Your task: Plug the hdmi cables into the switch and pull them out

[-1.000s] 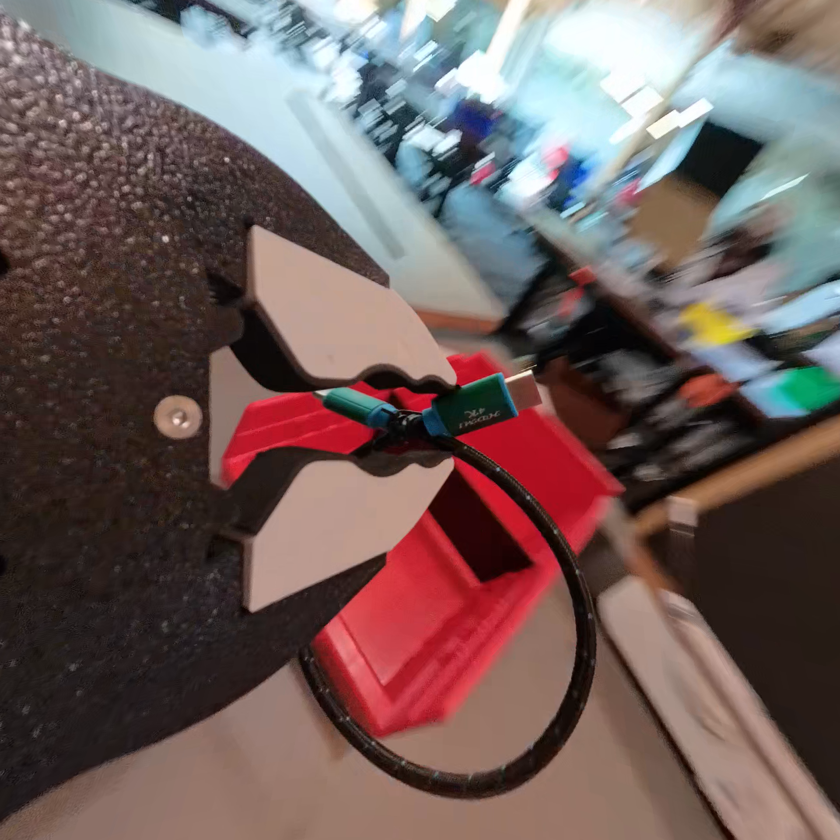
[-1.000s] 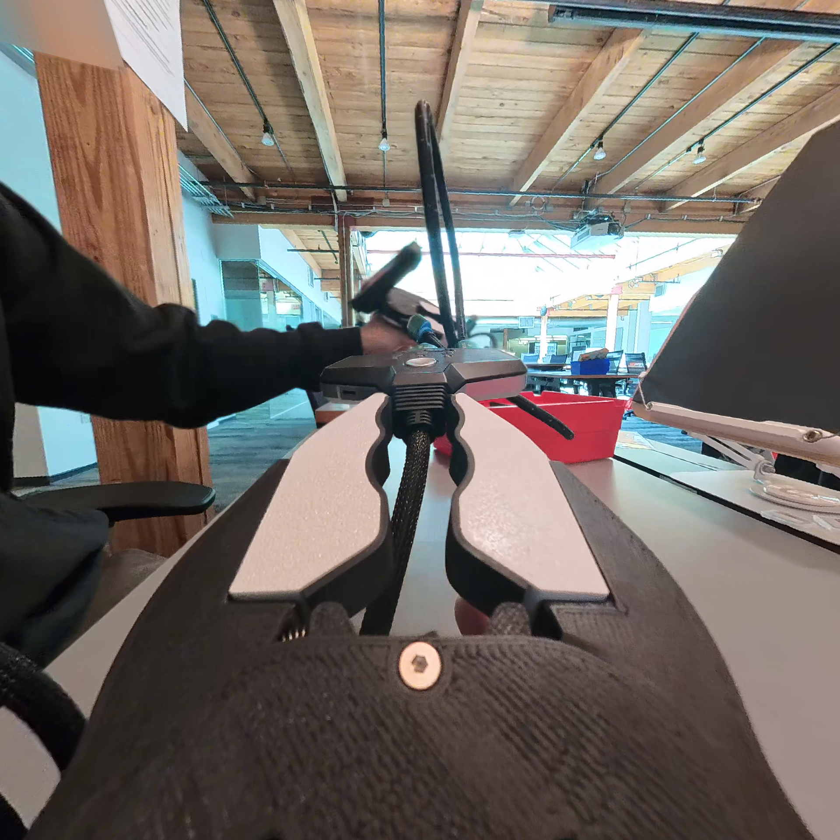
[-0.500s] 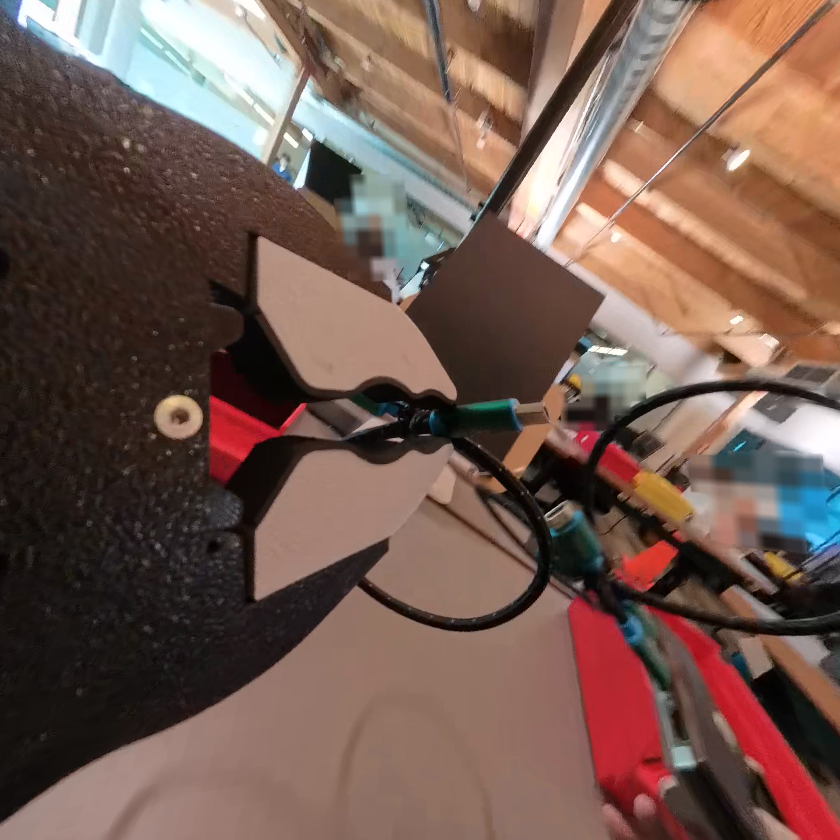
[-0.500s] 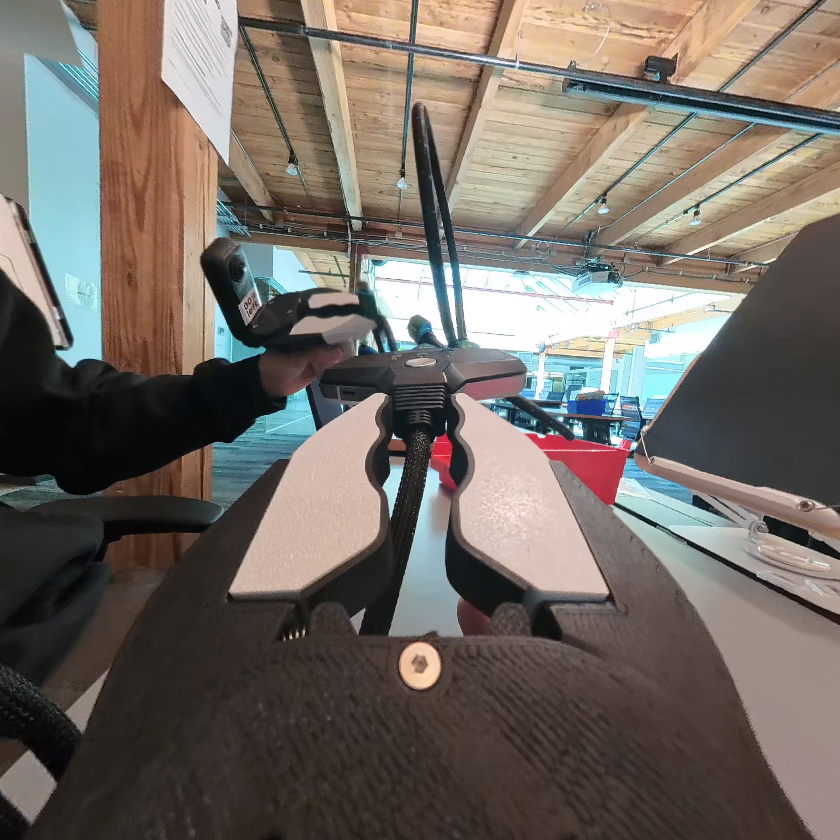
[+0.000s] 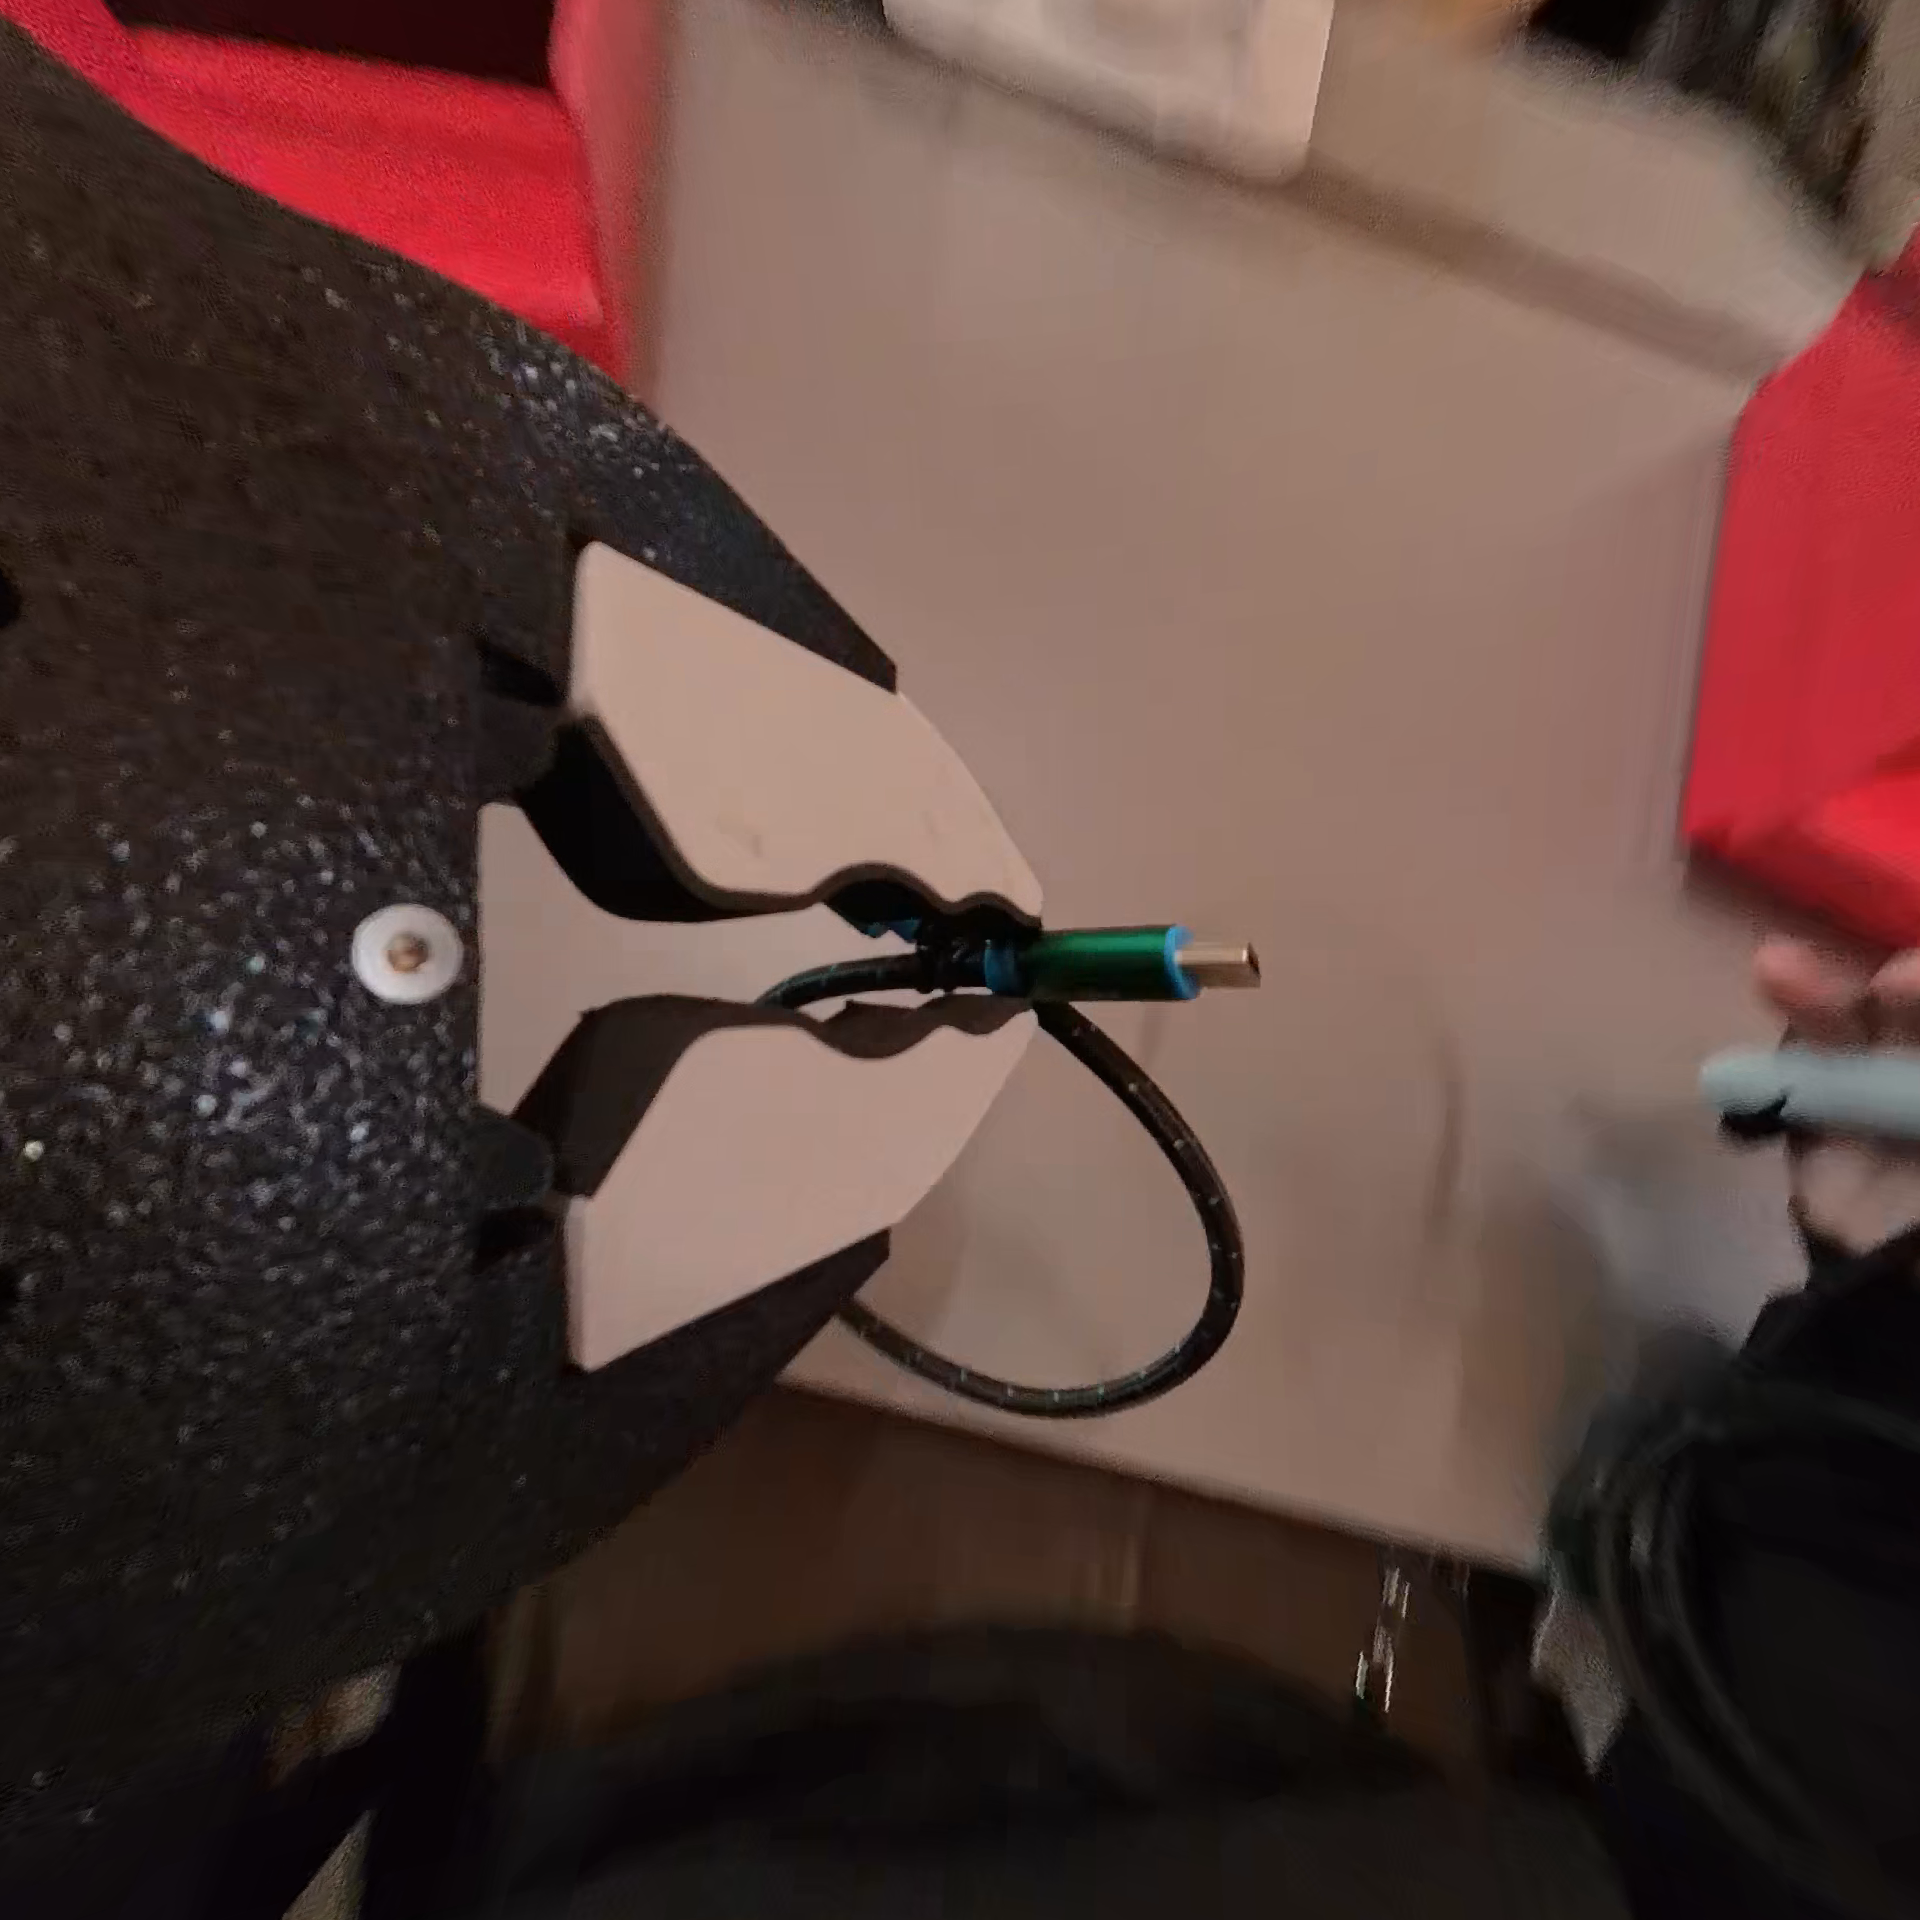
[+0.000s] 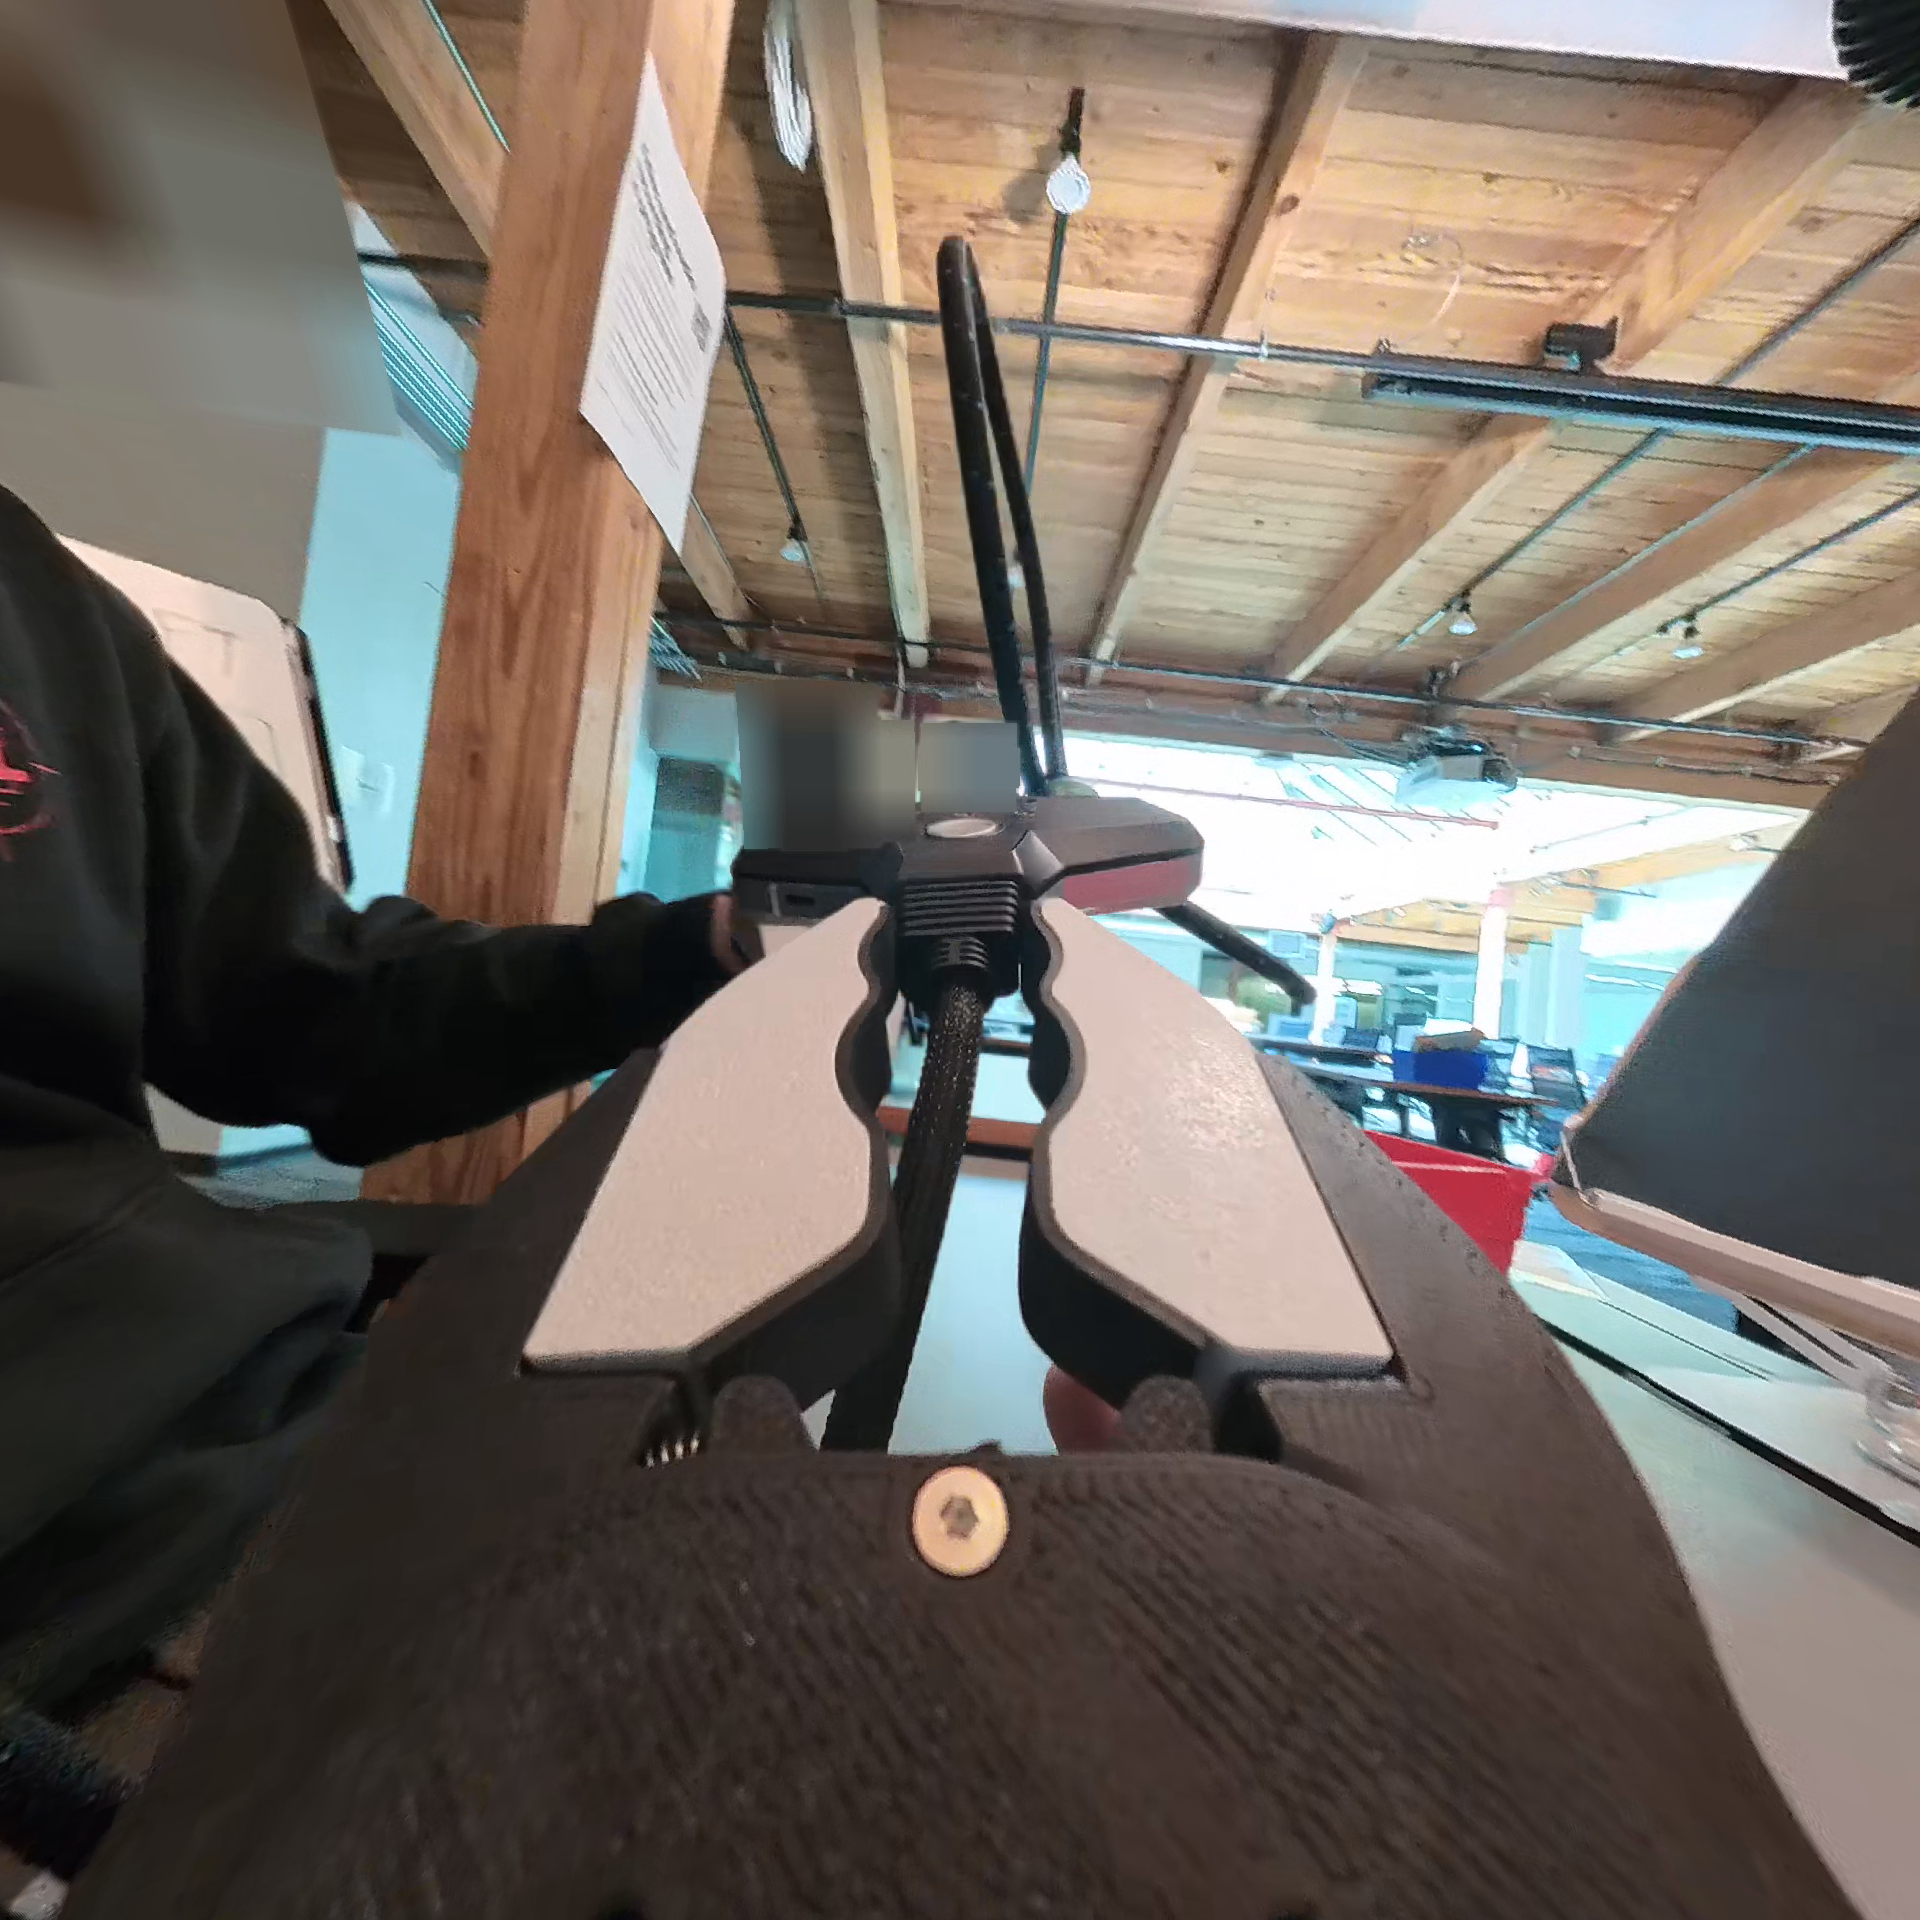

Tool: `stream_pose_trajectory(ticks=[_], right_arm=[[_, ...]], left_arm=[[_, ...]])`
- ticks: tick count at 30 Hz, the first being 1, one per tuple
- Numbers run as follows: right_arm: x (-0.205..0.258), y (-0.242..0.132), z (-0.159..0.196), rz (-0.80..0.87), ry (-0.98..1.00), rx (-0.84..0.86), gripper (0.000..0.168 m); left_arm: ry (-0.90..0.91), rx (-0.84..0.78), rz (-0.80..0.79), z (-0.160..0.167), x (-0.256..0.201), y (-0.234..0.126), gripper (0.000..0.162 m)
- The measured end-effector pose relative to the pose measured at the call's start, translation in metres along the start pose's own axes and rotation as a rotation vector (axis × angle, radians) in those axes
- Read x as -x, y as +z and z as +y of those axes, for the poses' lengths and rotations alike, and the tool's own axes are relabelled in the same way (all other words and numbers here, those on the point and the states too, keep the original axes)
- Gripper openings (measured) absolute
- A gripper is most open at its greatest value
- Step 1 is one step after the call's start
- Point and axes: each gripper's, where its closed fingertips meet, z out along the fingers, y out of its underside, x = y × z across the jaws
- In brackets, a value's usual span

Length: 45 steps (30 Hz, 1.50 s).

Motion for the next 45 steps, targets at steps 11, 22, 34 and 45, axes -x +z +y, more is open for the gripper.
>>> stream_pose_trajectory(ticks=[11, 22, 34, 45], right_arm=[[-0.011, -0.018, 0.01, 0.061, 0.002, 0.041, 0.023], [-0.015, -0.022, 0.024, 0.092, 0.004, 0.106, 0.023], [-0.012, -0.019, 0.034, 0.067, 0.02, 0.139, 0.023], [-0.014, -0.024, 0.031, 0.088, 0.027, 0.115, 0.023]], left_arm=[[0.101, 0.14, 0.118, 0.044, 0.002, 0.119, 0.01], [0.153, 0.123, -0.196, 0.05, 0.002, 0.116, 0.03], [0.098, 0.105, -0.113, 0.05, 0.019, 0.15, 0.016], [0.173, 0.201, 0.084, 0.051, 0.024, 0.155, 0.015]])
